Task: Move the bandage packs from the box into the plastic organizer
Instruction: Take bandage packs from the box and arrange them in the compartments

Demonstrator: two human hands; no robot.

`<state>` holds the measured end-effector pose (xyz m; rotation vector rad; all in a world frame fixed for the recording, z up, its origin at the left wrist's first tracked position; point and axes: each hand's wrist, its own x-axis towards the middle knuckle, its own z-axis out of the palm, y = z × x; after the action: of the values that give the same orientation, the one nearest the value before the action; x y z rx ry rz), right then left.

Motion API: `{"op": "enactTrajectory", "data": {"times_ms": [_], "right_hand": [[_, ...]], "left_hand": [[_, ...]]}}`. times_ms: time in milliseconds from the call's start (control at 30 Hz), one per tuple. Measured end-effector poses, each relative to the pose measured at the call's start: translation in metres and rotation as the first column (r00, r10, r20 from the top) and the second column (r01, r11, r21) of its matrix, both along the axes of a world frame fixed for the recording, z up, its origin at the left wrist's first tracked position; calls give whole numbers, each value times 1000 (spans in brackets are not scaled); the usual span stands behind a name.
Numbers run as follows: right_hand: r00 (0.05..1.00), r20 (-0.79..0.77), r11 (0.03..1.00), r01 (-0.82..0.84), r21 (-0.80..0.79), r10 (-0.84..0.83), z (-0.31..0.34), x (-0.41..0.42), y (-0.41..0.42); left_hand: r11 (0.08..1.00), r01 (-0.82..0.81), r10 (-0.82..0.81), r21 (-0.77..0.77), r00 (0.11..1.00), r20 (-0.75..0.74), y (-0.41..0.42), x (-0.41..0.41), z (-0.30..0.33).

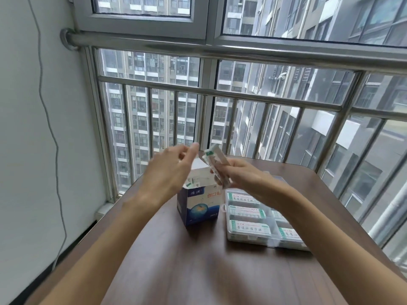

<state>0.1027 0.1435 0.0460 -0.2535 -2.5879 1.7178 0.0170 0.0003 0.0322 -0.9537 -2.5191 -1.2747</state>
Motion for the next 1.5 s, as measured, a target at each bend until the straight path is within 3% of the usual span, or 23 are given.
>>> {"op": "enactTrajectory", "data": {"times_ms": [100,200,400,567,667,867,1000,1100,1267,1500], "right_hand": [[999,24,999,-49,-18,49,-8,19,3],[997,57,998,47,-29,-45,-19,38,13],[915,-82,911,401,92,-394,-27,69,50],[902,-64,904,426,-34,-427,-30,80,58],[872,-202,826,488,282,-446,-46,74,59],[847,-338,776,518,359,-409,-69,76,68],[856,-394,831,465,305,-335,-69,78,68],[838,-413,808,499,314,-357,-67,81,72],[854,-286,897,439,-54,-435,-65,87,78],[856,-355,924,372,-86,-377,-75,89,67]], "left_hand": [[969,241,-246,52,924,293,13,17,-2],[945,316,-326,87,888,324,27,27,-14],[920,312,-376,237,874,308,60,46,-32],[890,231,-389,393,835,390,86,70,-51],[850,199,-440,488,777,450,96,81,-55],[839,139,-484,526,634,604,109,84,-51],[840,197,-483,505,695,533,111,81,-57],[816,219,-497,535,738,457,110,80,-65],[801,250,-491,543,794,359,111,81,-68],[846,278,-400,455,896,195,112,77,-76]]}}
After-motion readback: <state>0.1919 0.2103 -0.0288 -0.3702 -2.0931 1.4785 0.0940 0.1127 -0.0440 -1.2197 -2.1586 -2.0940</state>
